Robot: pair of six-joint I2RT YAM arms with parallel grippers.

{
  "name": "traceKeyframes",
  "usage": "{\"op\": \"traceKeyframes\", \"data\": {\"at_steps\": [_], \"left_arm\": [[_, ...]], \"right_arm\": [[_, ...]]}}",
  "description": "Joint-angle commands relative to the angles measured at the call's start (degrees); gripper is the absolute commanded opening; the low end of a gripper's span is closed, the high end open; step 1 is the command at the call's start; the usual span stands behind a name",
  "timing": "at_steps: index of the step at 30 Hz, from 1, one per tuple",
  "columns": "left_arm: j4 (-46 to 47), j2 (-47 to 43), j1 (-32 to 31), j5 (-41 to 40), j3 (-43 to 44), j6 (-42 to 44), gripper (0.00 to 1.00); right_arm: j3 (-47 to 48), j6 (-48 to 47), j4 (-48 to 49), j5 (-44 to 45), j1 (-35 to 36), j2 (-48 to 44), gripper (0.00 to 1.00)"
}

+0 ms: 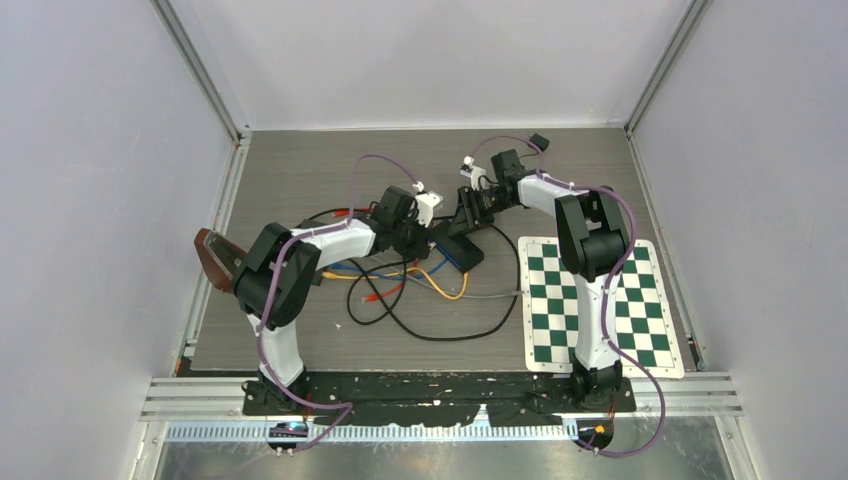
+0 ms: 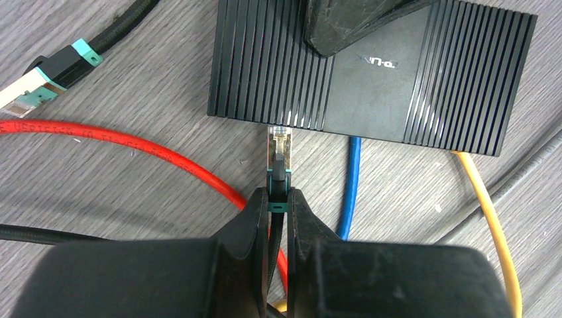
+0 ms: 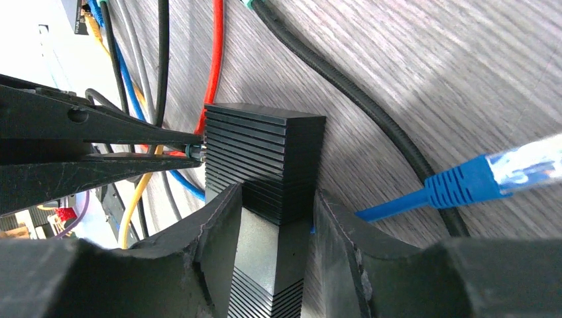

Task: Insert the plug into the switch port
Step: Insert the connector into the switch port.

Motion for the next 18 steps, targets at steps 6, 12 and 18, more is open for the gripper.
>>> {"op": "traceKeyframes", "data": {"at_steps": [6, 12, 18], "left_arm": [[5.03, 0.85, -0.26, -0.89, 1.14, 2.31, 0.00], [5.87, 0.05, -0.23, 0.16, 0.63, 5.13, 0.00], [7.42, 0.06, -0.26, 1.22, 0.35, 5.71, 0.00]], "right_arm": [[8.48, -10.03, -12.10, -3.86, -0.03, 2.64, 0.48], [12.90, -11.27, -15.14, -3.31, -0.01, 5.67, 0.48], [15.73, -10.75, -15.68, -3.79, 0.30, 7.55, 0.43]]}}
